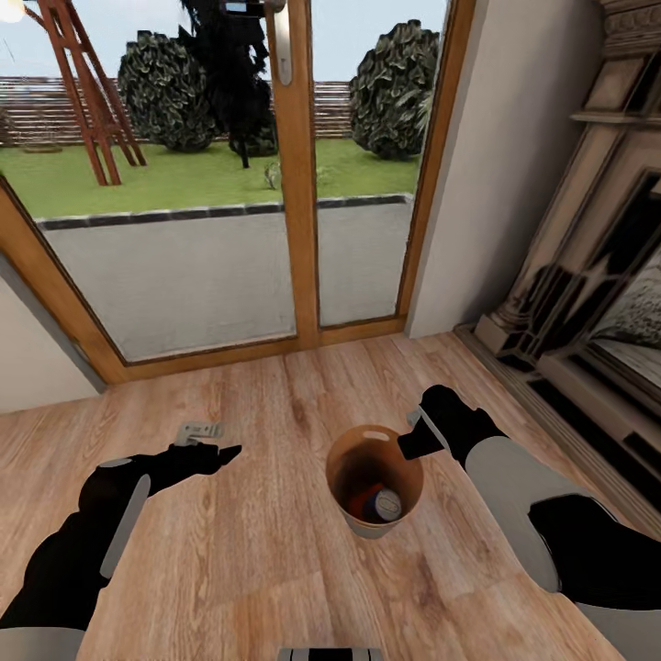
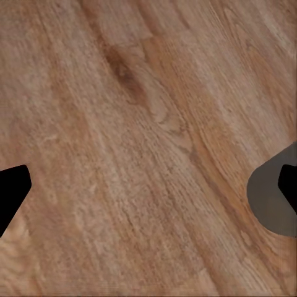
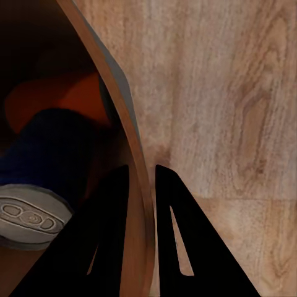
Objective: Put the three can of soda from the living room inside the tash can in the kitchen.
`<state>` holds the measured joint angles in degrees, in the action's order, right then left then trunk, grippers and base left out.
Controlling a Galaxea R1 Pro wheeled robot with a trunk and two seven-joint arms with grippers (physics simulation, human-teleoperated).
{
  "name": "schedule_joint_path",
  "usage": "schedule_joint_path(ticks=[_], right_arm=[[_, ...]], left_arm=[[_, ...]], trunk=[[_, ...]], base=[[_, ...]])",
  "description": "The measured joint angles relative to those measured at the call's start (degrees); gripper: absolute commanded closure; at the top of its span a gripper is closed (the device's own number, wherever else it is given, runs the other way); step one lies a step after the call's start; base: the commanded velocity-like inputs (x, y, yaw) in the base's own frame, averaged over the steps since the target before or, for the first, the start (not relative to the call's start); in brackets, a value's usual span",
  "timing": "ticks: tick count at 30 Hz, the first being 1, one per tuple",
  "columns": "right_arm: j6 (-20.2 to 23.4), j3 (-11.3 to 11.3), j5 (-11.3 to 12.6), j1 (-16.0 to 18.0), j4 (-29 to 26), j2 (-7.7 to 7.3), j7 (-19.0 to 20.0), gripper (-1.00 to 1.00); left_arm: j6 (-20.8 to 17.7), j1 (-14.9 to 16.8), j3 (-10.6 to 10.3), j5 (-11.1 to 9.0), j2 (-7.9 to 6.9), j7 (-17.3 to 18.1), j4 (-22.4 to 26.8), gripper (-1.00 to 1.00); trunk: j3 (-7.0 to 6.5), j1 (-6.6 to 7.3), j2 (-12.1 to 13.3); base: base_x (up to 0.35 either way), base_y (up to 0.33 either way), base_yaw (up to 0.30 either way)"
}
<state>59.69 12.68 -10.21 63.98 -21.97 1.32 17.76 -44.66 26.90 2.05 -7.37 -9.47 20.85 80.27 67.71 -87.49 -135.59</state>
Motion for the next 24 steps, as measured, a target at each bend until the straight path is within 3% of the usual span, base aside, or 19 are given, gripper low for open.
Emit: schedule_joint_path(ticks=[6, 13, 24], right_arm=[[-0.1, 0.1, -0.9, 0.0, 0.0, -0.10, -0.1, 1.00], [0.0, 0.0, -0.2, 0.0, 0.0, -0.03, 0.0, 1.00], [-0.1, 0.1, -0.6, 0.0, -0.1, -0.09, -0.1, 1.00]], left_arm=[[0.1, 0.0, 0.3, -0.7, -0.03, 0.0, -0.1, -1.00], [0.1, 0.0, 1.7, -1.0, -0.03, 0.0, 0.0, -1.00], [-0.1, 0.0, 2.1, -1.2, -0.03, 0.1, 0.0, -1.00]], trunk=[[0.00, 0.00, 0.0], [0.00, 0.00, 0.0], [0.30, 0.00, 0.0]], base=[[0.000, -0.003, 0.004], [-0.030, -0.021, 0.008], [-0.033, -0.243, 0.158]])
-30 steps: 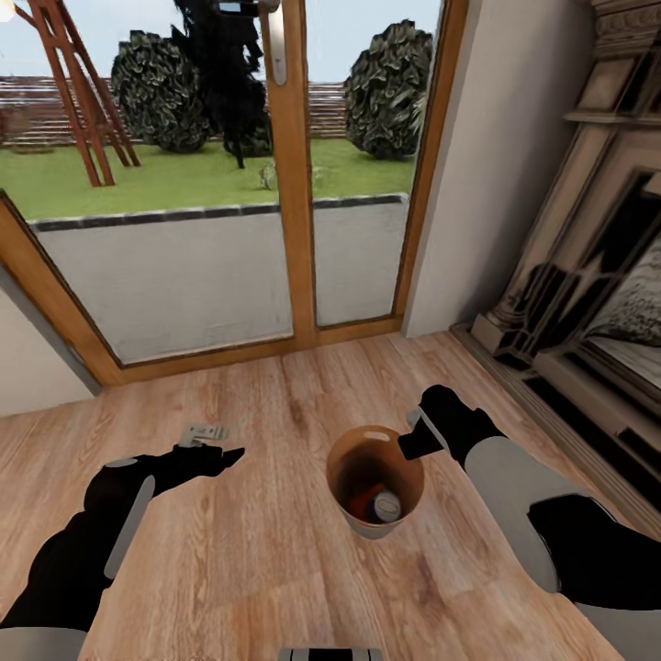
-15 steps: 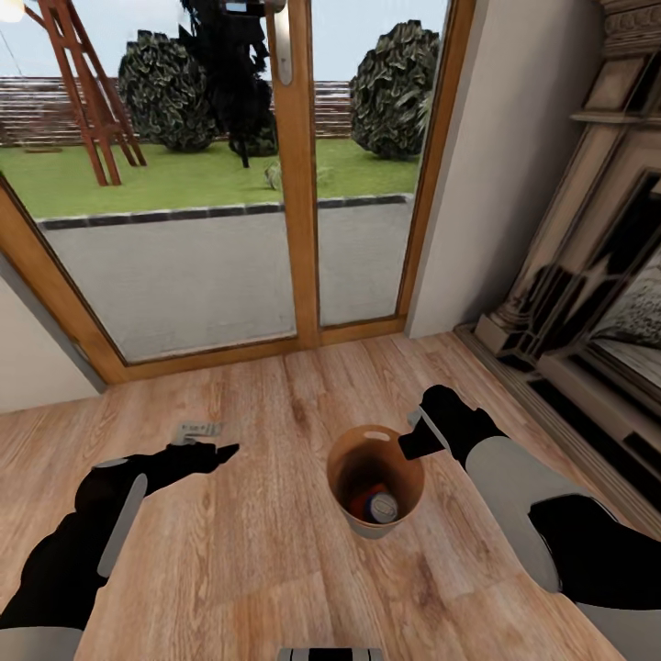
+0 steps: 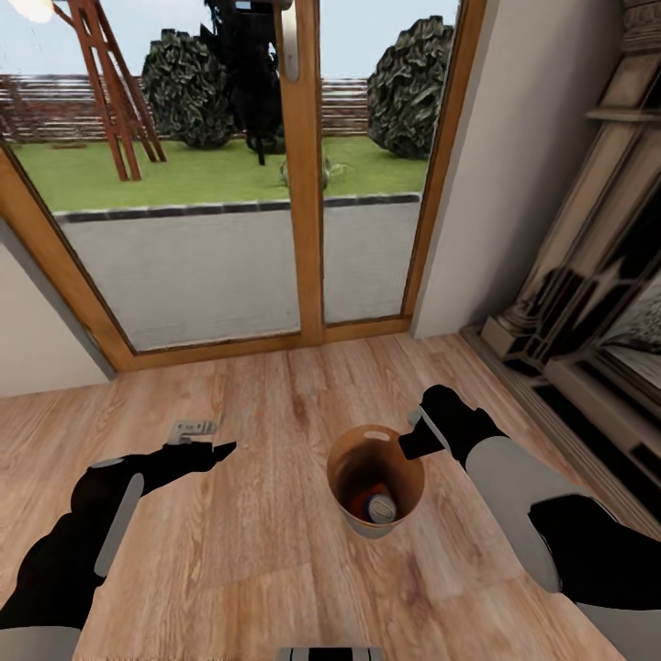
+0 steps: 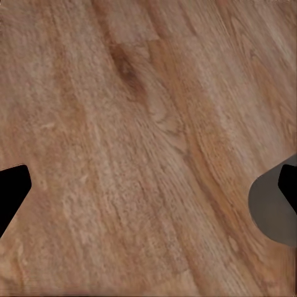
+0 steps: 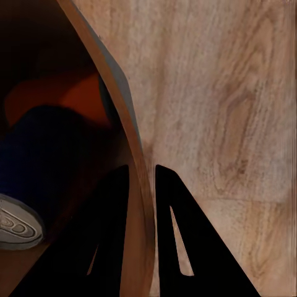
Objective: Put the three can of soda from the living room inside the tash can in the kitchen.
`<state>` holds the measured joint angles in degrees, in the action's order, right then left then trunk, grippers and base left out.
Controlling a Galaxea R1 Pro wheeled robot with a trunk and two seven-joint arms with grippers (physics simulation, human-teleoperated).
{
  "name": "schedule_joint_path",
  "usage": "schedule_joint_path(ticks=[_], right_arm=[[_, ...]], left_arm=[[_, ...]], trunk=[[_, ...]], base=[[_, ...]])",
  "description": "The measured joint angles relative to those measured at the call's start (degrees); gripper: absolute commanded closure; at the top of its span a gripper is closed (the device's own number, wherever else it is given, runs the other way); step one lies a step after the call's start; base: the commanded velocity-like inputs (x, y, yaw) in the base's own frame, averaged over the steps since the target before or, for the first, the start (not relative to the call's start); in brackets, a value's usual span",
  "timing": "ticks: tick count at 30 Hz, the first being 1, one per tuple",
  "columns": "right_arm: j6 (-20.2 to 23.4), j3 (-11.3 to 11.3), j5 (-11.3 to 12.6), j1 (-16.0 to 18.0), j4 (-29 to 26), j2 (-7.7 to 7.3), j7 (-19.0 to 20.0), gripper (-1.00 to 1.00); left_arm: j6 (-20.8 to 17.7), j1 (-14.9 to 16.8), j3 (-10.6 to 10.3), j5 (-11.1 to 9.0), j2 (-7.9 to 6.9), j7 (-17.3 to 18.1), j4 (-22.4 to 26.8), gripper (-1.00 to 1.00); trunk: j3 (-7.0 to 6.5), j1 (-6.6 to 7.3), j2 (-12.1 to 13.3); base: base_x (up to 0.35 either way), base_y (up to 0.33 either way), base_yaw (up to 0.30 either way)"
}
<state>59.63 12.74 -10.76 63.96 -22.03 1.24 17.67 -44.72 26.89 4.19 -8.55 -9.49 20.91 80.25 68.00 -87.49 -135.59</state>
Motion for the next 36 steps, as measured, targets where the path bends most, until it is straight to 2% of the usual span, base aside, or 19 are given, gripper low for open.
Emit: schedule_joint_path(ticks=[8, 19, 21, 22, 23, 25, 32, 36], right_arm=[[0.0, 0.0, 0.0, 0.0, 0.0, -0.02, 0.0, 1.00], [-0.1, 0.0, -0.5, 0.0, 0.0, -0.38, -0.1, 1.00], [-0.1, 0.1, -0.8, 0.0, 0.0, -0.58, -0.1, 1.00], [-0.1, 0.1, -0.7, 0.0, 0.0, -0.63, 0.0, 1.00], [0.0, -0.1, -0.4, 0.0, 0.0, -0.69, 0.0, 1.00], [0.0, -0.3, -0.1, 0.0, 0.0, -0.74, 0.0, 1.00], [-0.7, -0.7, -0.3, 0.1, -0.1, -1.09, 0.4, 1.00], [-1.3, -1.0, 0.5, 0.1, -0.1, -1.13, 0.4, 1.00]], left_arm=[[0.0, 0.0, 0.0, -1.8, -0.08, -0.1, 0.0, -1.00], [0.1, 0.0, 0.1, -1.9, -0.11, -0.2, -0.1, -1.00], [0.3, 0.0, 2.3, -1.8, -0.15, -0.3, -0.4, -1.00], [0.3, 0.0, 4.7, -1.7, -0.14, -0.2, -0.5, -1.00], [0.1, 0.1, 9.0, -1.5, -0.11, -0.1, -0.7, -1.00], [0.0, 0.1, 10.4, -1.7, -0.09, -0.1, -0.8, -1.00], [0.0, 0.1, 11.6, -1.5, -0.01, -0.2, -1.1, -1.00], [0.1, 0.1, 11.7, -1.5, 0.05, -0.4, -1.5, -1.00]], trunk=[[0.31, 0.00, 0.0], [0.74, 0.00, 0.0], [0.82, 0.00, 0.0], [0.86, 0.00, 0.0], [0.90, 0.00, 0.0], [0.98, 0.00, 0.0], [1.26, 0.00, 0.0], [1.44, 0.00, 0.0]], base=[[-0.001, -0.312, 0.210], [0.000, -0.248, 0.213], [0.008, -0.035, 0.213], [0.096, 0.006, 0.213], [0.114, 0.034, 0.213], [0.153, 0.115, 0.213], [0.128, 0.217, 0.212], [0.079, 0.253, 0.203]])
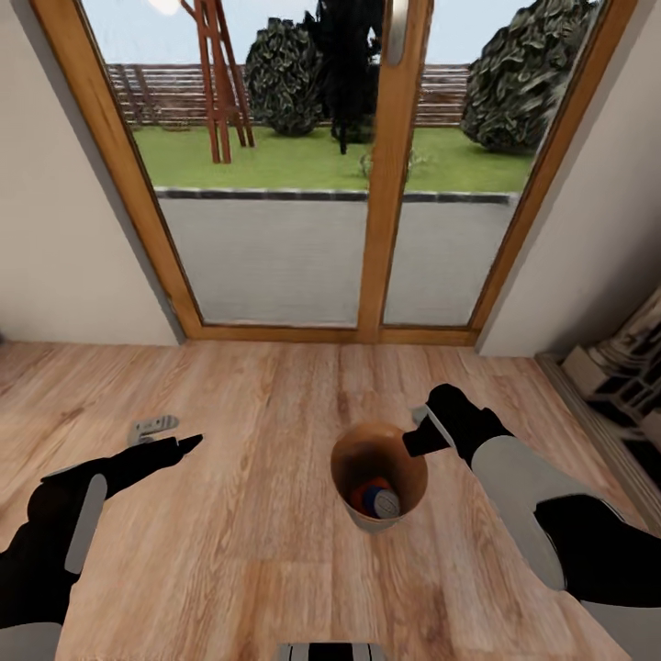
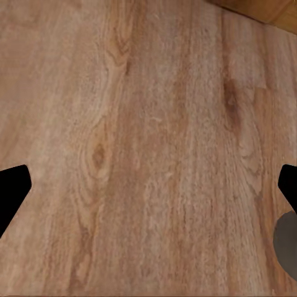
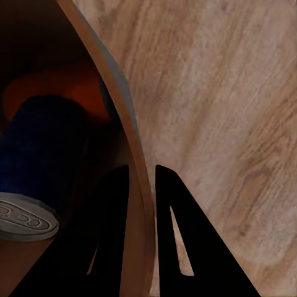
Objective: Put the three can of soda from the living room inside the tash can in the kitchen.
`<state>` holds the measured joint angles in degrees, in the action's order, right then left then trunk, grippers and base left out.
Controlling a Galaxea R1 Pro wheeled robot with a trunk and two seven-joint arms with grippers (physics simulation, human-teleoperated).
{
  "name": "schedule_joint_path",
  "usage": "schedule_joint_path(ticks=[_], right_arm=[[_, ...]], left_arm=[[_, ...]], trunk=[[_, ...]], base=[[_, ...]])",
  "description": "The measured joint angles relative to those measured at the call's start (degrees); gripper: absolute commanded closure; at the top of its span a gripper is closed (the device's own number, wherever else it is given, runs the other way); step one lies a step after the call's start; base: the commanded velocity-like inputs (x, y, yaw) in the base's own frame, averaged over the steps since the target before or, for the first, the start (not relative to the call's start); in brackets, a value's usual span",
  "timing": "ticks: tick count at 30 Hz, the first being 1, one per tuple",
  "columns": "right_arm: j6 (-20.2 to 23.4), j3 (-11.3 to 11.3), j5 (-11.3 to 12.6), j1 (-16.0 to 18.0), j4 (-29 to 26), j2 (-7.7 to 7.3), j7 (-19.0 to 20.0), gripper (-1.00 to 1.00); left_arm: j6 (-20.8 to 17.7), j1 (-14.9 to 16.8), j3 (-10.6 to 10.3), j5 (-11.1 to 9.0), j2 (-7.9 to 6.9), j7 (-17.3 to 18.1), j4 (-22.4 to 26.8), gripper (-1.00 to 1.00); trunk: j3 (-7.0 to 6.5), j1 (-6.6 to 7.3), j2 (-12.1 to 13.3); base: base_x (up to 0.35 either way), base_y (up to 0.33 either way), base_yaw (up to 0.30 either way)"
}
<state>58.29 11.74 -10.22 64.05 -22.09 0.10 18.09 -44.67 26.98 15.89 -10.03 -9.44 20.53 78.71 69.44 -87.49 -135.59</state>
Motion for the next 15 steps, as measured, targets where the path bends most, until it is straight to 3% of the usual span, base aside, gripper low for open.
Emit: schedule_joint_path(ticks=[5, 10, 15], right_arm=[[-0.5, 0.1, -1.1, 0.0, 0.0, -0.03, 0.0, 1.00], [-2.2, -0.1, 0.1, 0.0, -0.1, -0.06, 0.4, 1.00], [-4.3, 0.1, -0.9, 0.0, -0.3, -1.15, 1.3, 1.00]], left_arm=[[0.0, 0.0, 0.0, -0.1, 0.11, -0.3, 0.1, -1.00], [0.0, 0.0, -0.1, -0.1, 0.19, -0.4, 0.0, -1.00], [0.0, 0.0, -0.1, 0.0, 1.00, -2.1, 0.0, -1.00]], trunk=[[0.29, 0.00, 0.0], [0.59, 0.00, 0.0], [0.90, 0.00, 0.0]], base=[[0.027, 0.254, 0.187], [0.005, 0.212, 0.182], [0.001, 0.158, 0.181]])
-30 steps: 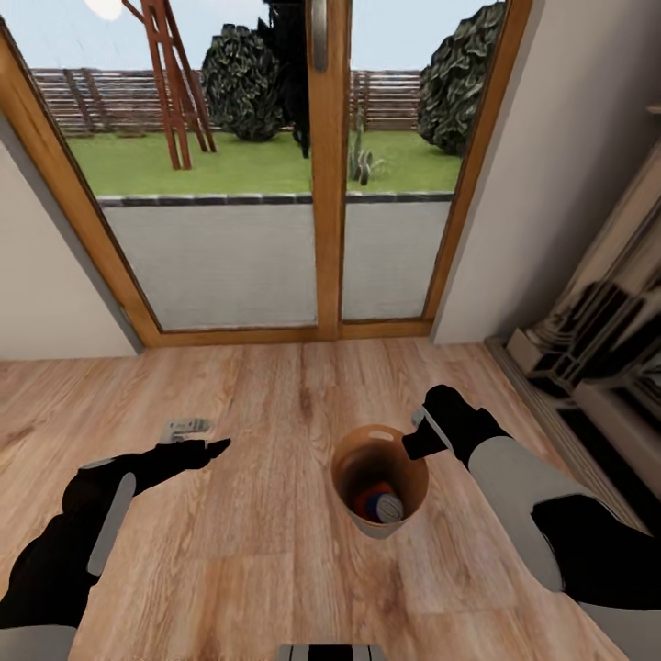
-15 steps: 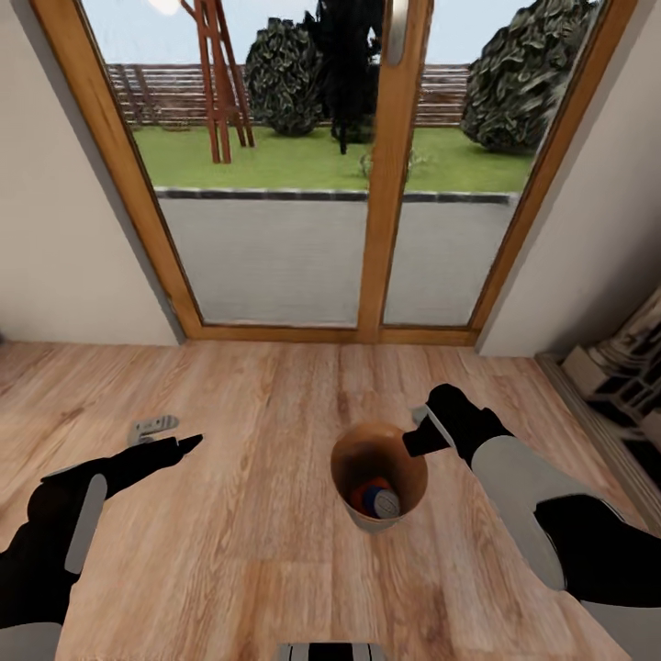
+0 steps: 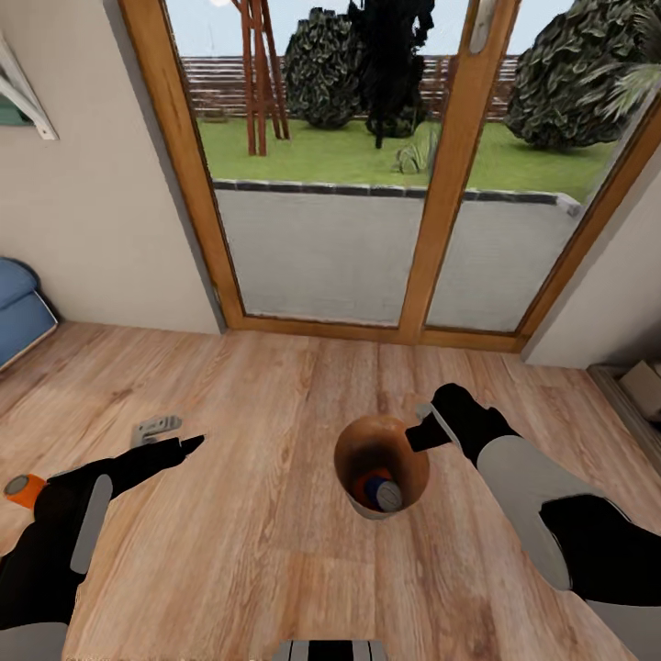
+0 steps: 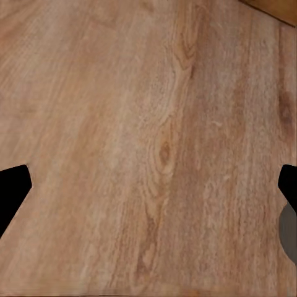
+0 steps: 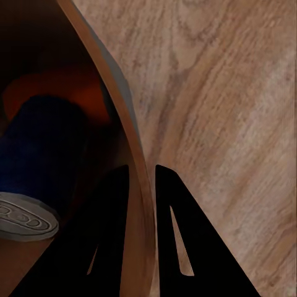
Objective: Put the three can of soda from the living room inside the tash can in the kitchen.
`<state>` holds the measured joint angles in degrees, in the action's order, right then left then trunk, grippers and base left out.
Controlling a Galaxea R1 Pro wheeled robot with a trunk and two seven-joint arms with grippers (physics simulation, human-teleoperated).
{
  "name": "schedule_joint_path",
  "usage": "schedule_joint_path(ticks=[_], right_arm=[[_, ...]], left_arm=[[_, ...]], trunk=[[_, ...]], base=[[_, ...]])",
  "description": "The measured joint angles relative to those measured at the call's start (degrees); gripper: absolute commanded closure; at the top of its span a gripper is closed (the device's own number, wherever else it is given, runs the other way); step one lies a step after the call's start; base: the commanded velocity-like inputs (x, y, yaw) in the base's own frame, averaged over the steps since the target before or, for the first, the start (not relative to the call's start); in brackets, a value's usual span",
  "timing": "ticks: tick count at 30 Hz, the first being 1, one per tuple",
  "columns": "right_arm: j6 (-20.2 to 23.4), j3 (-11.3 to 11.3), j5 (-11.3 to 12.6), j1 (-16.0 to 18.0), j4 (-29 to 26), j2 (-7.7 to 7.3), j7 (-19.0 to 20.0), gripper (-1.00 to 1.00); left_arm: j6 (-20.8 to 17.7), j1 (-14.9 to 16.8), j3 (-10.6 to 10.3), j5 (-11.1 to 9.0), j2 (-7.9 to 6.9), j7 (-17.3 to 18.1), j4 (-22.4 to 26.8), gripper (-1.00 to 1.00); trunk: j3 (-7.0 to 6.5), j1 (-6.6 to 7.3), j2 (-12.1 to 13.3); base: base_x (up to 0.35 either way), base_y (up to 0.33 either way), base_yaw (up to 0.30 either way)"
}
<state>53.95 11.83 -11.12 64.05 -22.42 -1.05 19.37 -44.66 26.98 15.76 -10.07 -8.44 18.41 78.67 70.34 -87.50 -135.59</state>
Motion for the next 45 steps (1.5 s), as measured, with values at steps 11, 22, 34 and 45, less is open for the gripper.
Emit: schedule_joint_path(ticks=[11, 22, 34, 45], right_arm=[[-0.8, 0.2, -0.3, 0.0, -1.2, -1.42, 3.4, 1.00], [-0.8, 0.1, 0.2, 0.0, -1.3, -1.43, 3.8, 1.00], [-0.8, 0.1, 0.5, -0.1, -1.3, -1.42, 3.9, 1.00], [-0.8, 0.1, 0.5, -0.1, -1.2, -1.42, 3.9, 1.00]], left_arm=[[0.4, -0.1, -0.1, -0.3, 1.55, -2.8, 0.2, -1.00], [0.2, -0.1, -0.1, -0.3, 2.30, -3.0, 0.6, -1.00], [0.2, -0.1, -0.2, -0.3, 3.48, -3.7, 0.7, -1.00], [0.2, -0.1, -0.2, -0.3, 3.63, -3.7, 0.5, -1.00]], trunk=[[0.67, 0.00, 0.0], [0.85, 0.00, 0.0], [0.86, 0.00, 0.0], [0.86, 0.00, 0.0]], base=[[0.000, 0.049, 0.173], [-0.012, -0.115, 0.084], [-0.001, -0.280, 0.245], [0.000, -0.247, 0.258]])
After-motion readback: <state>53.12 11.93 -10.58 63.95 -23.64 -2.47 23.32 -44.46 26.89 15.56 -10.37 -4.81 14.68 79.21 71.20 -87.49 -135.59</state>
